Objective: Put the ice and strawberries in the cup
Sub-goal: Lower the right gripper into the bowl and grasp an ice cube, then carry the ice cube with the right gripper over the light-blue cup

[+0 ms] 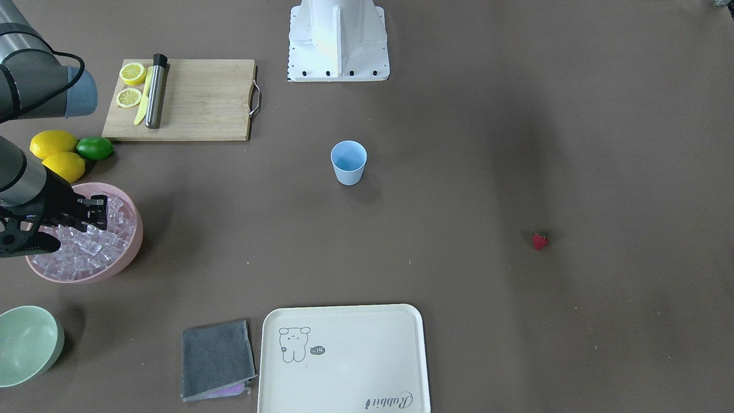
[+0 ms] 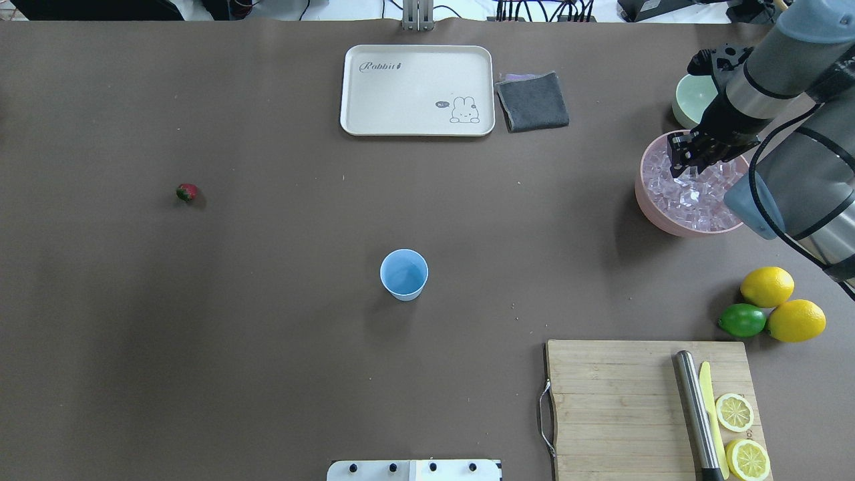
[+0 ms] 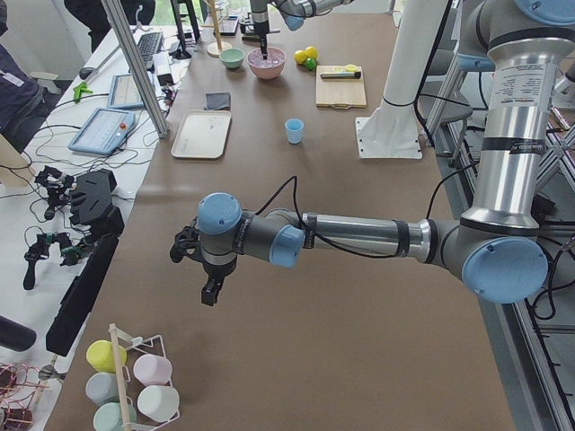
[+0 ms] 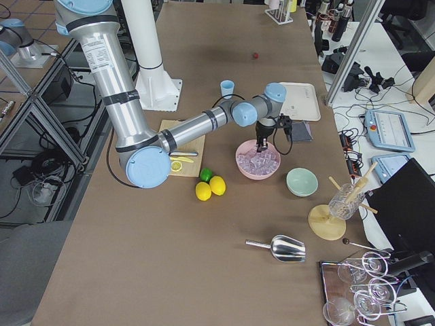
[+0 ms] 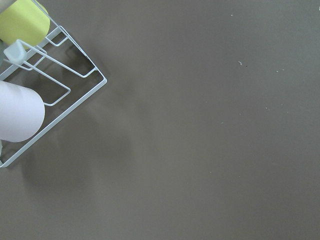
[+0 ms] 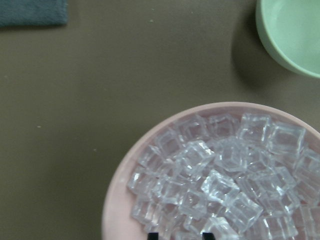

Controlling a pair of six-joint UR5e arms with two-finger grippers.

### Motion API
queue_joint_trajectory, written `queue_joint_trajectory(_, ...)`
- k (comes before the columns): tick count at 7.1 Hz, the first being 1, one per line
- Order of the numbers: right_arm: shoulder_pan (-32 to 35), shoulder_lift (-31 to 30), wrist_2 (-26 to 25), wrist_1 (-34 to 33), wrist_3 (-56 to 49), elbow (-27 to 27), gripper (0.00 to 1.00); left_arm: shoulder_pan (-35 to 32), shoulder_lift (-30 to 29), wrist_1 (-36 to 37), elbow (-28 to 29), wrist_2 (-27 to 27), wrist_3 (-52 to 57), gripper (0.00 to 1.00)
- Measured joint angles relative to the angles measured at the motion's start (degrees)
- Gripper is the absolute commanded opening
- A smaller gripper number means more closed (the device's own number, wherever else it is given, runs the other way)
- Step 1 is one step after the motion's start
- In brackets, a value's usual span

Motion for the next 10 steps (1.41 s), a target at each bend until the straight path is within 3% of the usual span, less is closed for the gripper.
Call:
queue_joint_trajectory(2, -1.12, 3.89, 3.53, -1.65, 7.07, 3.44, 0.0, 0.0, 0.19, -0.21, 0.02, -0.04, 0.04, 0.98)
queue_joint_trajectory(3, -5.23, 7.32, 3.83, 0.24, 17.55, 4.26, 0.0, -0.01, 0.35, -0.38, 0.01, -0.05, 0.02, 0.98)
queue_joint_trajectory(4, -11.03, 10.44, 1.59, 4.64, 29.79, 4.71, 0.0, 0.01, 0.41, -0.48, 0.0, -0.05, 0.01, 0.98)
queue_joint_trajectory(6, -23.65, 16.85, -8.77, 10.43, 47.16, 4.74, 0.0, 0.03, 0.18, -0.65, 0.62, -0.05, 0.0, 0.98)
queue_joint_trajectory(8, -31.36, 21.33, -17.0, 9.77, 52.5, 4.11, 0.0, 0.03, 0.08, -2.19, 2.05, -0.05, 0.0, 0.98)
queue_joint_trajectory(10, -32.67, 23.03, -20.94, 9.14, 52.04, 2.08, 0.0, 0.03, 0.1, -4.78, 3.91, -0.07, 0.0, 0.98)
